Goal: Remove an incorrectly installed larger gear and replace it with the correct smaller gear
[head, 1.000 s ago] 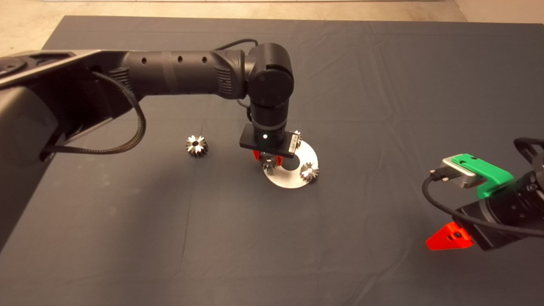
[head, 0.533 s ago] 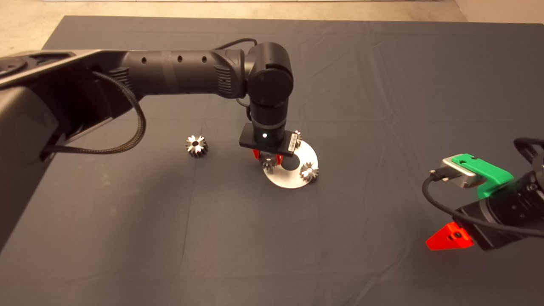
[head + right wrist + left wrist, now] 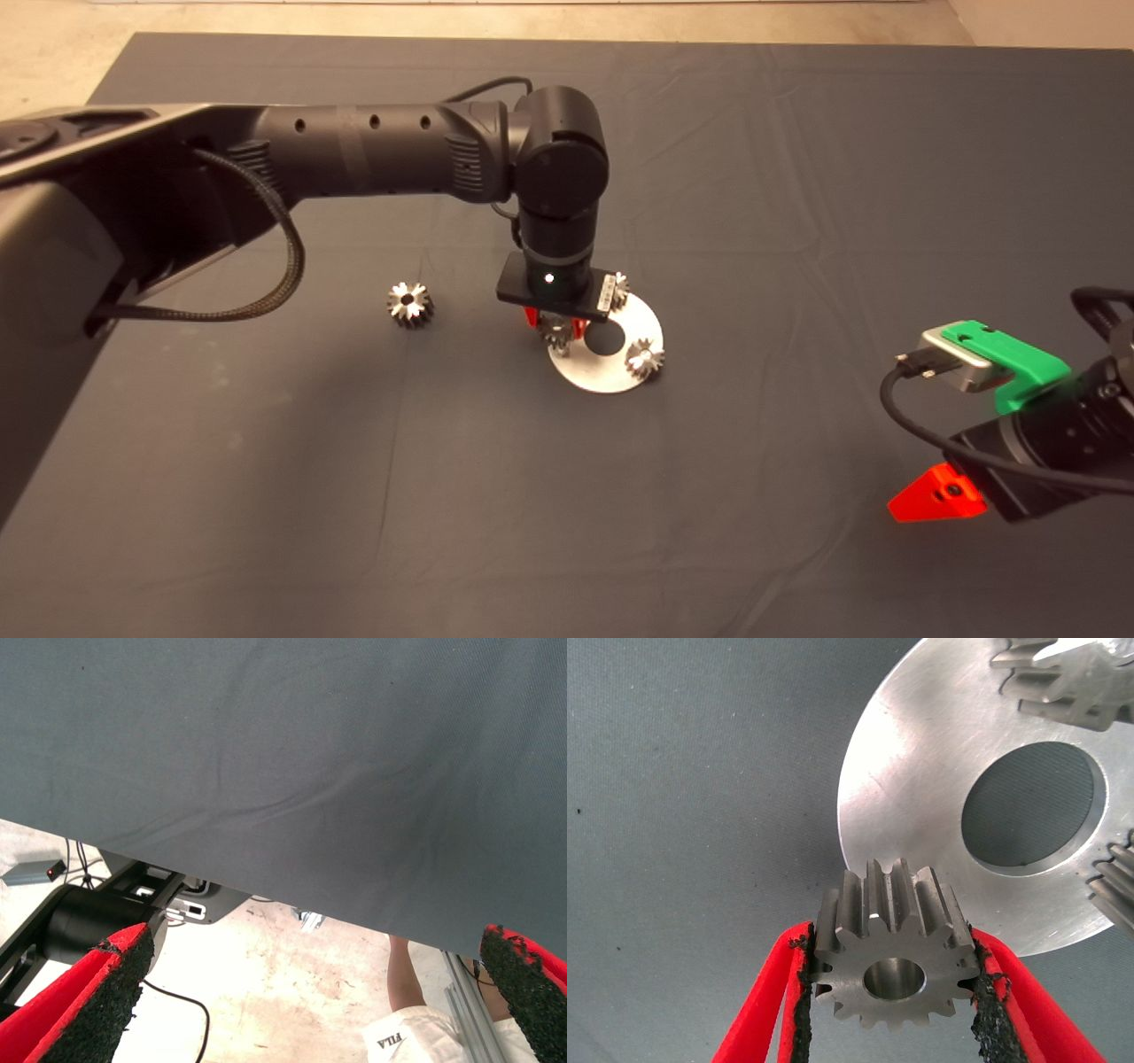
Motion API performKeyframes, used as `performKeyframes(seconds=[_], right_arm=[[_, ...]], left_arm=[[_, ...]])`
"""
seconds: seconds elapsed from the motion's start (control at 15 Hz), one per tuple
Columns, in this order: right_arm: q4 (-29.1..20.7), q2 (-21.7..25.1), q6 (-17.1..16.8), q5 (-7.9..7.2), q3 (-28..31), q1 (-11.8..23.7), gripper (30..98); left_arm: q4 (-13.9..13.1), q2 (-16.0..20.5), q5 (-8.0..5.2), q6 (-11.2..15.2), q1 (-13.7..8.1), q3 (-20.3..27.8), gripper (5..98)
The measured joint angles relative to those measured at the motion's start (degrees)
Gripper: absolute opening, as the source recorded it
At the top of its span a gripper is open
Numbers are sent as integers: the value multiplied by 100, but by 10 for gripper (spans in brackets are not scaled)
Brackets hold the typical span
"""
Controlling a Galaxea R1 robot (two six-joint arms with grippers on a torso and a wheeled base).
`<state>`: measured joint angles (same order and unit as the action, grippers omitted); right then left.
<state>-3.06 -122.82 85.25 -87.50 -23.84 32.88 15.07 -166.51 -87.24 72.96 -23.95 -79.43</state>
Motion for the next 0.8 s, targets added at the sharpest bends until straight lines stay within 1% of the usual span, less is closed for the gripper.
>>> performKeyframes(seconds=[0.8], right_arm=[[0, 0, 0, 0, 0, 0, 977]], left_arm=[[11, -2, 0, 0, 29, 20, 375]])
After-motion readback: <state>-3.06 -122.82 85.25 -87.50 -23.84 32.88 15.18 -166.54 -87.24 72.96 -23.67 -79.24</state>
